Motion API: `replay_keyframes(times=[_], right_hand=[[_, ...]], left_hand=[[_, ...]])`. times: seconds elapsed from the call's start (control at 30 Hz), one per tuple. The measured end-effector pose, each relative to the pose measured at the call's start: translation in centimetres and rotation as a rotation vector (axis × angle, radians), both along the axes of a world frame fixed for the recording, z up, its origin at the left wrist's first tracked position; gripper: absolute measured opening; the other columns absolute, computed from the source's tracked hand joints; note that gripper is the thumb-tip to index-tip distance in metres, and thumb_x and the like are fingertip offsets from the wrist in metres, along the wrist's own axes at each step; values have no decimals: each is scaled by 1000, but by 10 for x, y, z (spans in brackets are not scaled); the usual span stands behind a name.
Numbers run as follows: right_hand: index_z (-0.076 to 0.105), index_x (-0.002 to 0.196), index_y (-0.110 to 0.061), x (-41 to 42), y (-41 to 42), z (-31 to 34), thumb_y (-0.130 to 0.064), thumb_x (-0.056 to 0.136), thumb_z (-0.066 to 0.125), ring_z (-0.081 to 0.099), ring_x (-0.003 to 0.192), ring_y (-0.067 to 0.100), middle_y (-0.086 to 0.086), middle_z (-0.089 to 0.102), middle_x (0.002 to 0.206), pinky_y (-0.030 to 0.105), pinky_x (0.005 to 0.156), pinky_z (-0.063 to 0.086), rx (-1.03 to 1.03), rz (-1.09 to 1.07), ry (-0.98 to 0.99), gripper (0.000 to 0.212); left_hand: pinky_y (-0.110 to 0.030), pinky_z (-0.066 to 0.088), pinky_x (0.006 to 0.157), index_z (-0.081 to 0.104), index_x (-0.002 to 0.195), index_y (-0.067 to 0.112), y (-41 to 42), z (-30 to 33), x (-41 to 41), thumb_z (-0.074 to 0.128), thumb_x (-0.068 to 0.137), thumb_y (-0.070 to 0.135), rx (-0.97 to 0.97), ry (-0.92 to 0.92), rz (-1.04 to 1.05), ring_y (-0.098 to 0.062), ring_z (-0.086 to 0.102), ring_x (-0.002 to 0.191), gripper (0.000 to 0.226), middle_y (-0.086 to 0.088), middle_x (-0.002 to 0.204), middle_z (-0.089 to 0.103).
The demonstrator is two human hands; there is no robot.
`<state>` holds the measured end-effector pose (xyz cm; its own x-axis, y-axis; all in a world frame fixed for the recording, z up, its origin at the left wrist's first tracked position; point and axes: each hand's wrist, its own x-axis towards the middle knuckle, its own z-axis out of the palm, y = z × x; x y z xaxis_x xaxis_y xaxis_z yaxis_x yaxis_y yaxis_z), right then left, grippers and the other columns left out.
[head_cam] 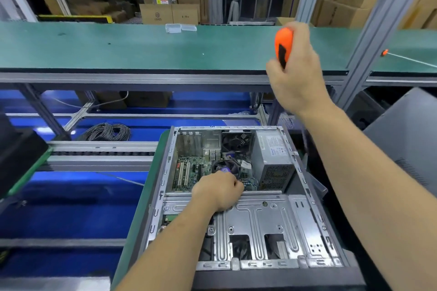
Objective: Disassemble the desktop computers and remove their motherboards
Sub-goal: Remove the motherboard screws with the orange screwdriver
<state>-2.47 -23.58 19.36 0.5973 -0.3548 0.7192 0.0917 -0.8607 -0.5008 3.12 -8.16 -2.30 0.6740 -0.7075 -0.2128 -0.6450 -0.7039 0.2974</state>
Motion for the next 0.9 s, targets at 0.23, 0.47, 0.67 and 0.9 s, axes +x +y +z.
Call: replay_keyframes(times=[0.23,0.47,0.67,0.9], right_hand=[[45,142,-13,3,22,38,-29,95,66,54,101,22,-1,59,118,33,92,47,-193,68,52,54],[44,143,-16,9,25,45,-28,94,67,40,76,14,-28,35,82,16,71,39,-164,42,-200,55],[48,134,-18,22,9,1,-25,93,68,41,72,17,-20,41,79,28,68,40,-61,32,-114,46],[47,127,-14,32,-18,-42,-23,90,70,43,74,16,-10,46,89,25,72,38,32,1,-105,44]], left_hand=[[-31,46,61,52,66,14,2,2,-2,30,93,48,-5,-5,3,-26,57,66,49,-2,69,57],[-37,49,71,61,71,11,5,9,-12,18,104,52,58,-122,-90,-34,60,72,68,-7,73,61],[-39,47,76,47,60,15,0,14,4,21,103,44,65,-23,-196,-30,53,71,58,-3,67,50],[-46,45,100,51,123,26,-12,0,38,51,92,41,-117,30,79,-27,45,119,34,-3,133,50]])
